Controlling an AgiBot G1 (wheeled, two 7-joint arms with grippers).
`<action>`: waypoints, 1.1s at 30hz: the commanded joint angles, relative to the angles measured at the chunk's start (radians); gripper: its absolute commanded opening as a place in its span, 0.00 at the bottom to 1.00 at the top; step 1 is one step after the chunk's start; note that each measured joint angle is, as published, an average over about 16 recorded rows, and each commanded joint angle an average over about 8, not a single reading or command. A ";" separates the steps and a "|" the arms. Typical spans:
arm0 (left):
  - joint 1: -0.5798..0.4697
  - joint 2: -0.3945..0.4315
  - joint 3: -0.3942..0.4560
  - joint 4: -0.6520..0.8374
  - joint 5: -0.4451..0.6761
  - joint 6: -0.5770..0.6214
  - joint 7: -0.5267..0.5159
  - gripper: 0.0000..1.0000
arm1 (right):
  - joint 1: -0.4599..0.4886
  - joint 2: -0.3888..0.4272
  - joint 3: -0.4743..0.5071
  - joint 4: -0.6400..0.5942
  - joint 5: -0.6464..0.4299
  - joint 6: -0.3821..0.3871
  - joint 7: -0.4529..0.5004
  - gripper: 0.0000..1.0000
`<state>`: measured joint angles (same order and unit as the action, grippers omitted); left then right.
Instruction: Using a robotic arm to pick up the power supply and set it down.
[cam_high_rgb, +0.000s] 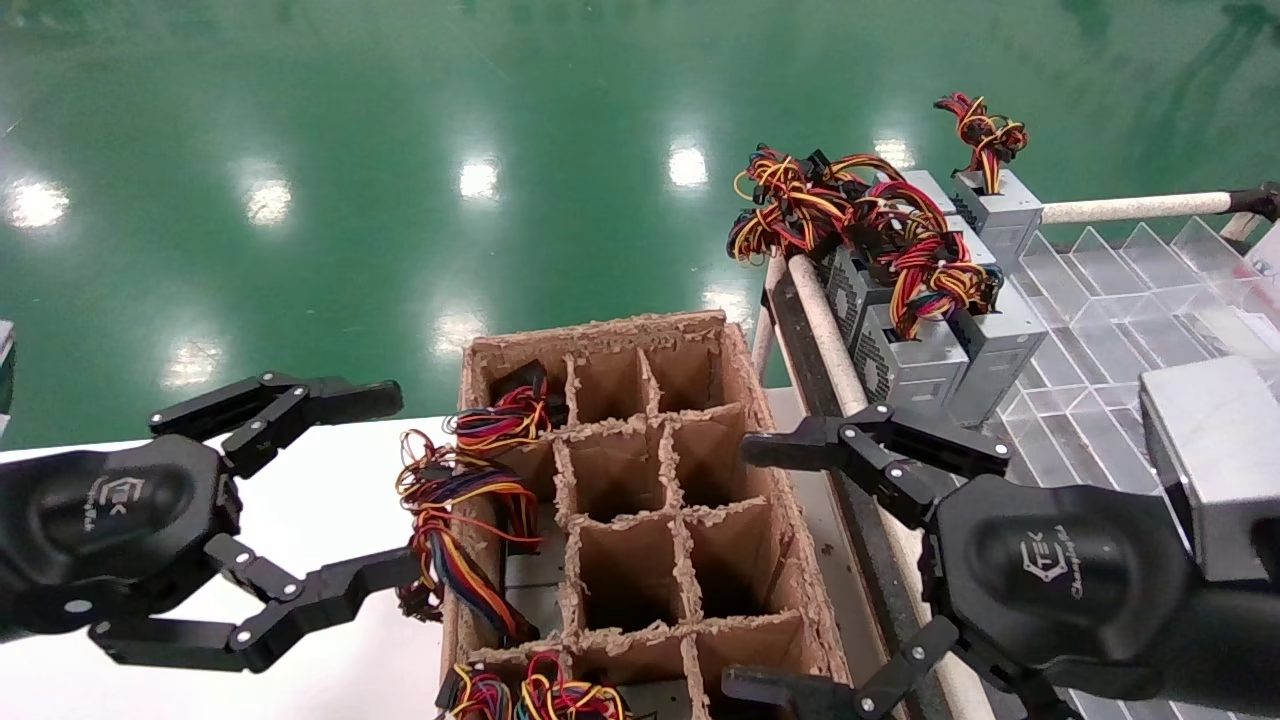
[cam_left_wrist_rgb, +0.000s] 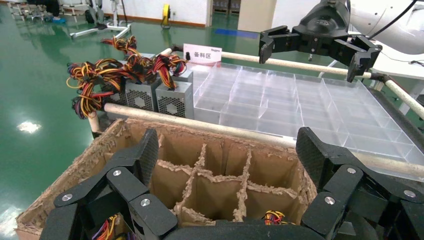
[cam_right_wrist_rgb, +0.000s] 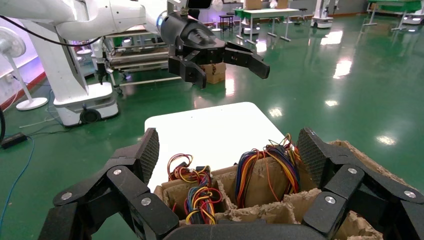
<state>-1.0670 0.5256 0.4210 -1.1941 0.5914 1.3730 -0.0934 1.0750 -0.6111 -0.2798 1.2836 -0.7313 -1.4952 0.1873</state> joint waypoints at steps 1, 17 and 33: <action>0.000 0.000 0.000 0.000 0.000 0.000 0.000 1.00 | 0.000 0.000 0.000 0.000 0.000 0.000 0.000 1.00; 0.000 0.000 0.000 0.000 0.000 0.000 0.000 1.00 | 0.001 0.000 -0.001 0.000 -0.001 0.000 -0.001 1.00; 0.000 0.000 0.000 0.000 0.000 0.000 0.000 1.00 | 0.001 0.000 -0.001 0.000 -0.001 0.000 -0.001 1.00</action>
<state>-1.0670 0.5256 0.4210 -1.1941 0.5914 1.3730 -0.0934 1.0762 -0.6111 -0.2805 1.2835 -0.7324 -1.4948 0.1867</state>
